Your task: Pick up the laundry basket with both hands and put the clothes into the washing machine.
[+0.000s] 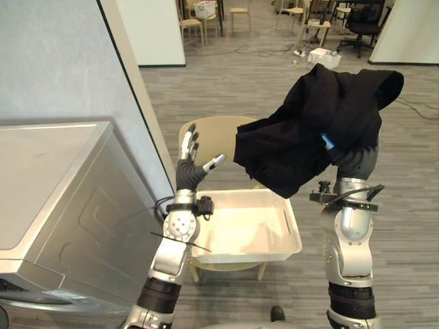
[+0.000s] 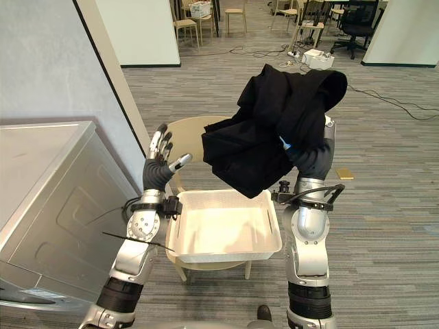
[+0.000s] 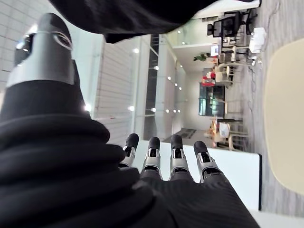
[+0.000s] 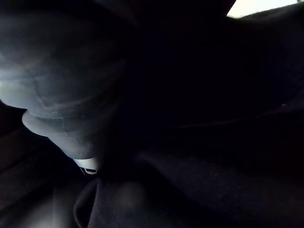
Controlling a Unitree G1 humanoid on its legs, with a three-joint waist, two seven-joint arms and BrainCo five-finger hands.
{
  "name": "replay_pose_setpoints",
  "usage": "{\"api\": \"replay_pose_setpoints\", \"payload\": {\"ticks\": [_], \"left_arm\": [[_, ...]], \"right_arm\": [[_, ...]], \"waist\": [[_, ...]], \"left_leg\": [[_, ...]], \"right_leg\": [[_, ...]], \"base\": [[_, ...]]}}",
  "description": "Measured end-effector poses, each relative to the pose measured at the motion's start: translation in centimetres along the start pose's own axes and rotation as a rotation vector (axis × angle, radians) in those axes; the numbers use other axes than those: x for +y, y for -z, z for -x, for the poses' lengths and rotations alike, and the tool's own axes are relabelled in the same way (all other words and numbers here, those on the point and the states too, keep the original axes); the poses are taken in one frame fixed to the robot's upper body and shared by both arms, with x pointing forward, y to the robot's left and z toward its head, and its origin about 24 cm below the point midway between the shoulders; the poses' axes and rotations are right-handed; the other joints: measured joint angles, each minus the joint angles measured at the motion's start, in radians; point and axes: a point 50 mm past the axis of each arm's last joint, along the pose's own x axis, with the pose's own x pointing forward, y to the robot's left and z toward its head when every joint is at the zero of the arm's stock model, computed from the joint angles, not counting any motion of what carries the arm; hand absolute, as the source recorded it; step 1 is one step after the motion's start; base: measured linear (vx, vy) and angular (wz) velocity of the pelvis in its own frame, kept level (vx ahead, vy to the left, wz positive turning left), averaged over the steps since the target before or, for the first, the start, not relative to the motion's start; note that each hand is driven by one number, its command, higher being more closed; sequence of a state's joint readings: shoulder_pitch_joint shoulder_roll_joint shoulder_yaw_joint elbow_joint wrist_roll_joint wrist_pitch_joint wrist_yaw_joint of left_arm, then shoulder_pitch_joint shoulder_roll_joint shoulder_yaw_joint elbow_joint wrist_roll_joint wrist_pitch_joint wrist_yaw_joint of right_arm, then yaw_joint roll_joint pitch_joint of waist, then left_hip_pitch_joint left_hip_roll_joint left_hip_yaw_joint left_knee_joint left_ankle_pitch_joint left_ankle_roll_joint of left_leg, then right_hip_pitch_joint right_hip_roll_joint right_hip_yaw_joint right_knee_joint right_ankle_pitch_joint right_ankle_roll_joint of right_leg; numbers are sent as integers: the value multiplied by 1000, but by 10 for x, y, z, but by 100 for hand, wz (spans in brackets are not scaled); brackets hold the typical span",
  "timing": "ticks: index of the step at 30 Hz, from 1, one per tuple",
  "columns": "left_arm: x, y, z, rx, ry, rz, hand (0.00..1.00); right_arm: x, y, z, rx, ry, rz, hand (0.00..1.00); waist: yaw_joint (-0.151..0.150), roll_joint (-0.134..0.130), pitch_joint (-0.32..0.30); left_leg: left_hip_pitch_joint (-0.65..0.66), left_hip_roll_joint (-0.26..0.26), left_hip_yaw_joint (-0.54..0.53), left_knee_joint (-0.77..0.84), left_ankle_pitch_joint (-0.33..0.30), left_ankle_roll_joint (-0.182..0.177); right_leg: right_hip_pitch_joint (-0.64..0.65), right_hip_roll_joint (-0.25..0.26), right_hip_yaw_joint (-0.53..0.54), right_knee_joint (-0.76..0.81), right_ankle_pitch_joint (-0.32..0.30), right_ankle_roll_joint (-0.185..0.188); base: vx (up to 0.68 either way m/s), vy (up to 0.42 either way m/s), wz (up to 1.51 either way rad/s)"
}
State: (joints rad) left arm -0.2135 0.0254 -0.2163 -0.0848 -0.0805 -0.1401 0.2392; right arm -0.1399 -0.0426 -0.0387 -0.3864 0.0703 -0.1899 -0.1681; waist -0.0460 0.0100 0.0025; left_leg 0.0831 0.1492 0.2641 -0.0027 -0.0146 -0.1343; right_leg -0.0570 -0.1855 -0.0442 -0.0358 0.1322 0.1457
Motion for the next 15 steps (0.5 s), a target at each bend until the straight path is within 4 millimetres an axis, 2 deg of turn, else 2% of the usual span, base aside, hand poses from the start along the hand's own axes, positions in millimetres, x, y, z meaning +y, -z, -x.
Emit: {"api": "replay_pose_setpoints", "payload": {"ticks": [7,15], "left_arm": [[-31,-13,-11,-50,170,51,0],[-69,-26,-23,-98,356,64,0]], "right_arm": [[14,4,6,29,-72,-35,100],[25,1,9,27,-111,-87,100]], "waist": [[0,-1,-1],[-5,9,-21]], "left_leg": [[16,4,14,-9,-1,-2],[19,4,15,-17,-1,-2]], "right_leg": [[2,8,19,1,1,-1],[1,10,19,-1,0,0]], "base": [[-16,-6,-7],[0,0,0]]}}
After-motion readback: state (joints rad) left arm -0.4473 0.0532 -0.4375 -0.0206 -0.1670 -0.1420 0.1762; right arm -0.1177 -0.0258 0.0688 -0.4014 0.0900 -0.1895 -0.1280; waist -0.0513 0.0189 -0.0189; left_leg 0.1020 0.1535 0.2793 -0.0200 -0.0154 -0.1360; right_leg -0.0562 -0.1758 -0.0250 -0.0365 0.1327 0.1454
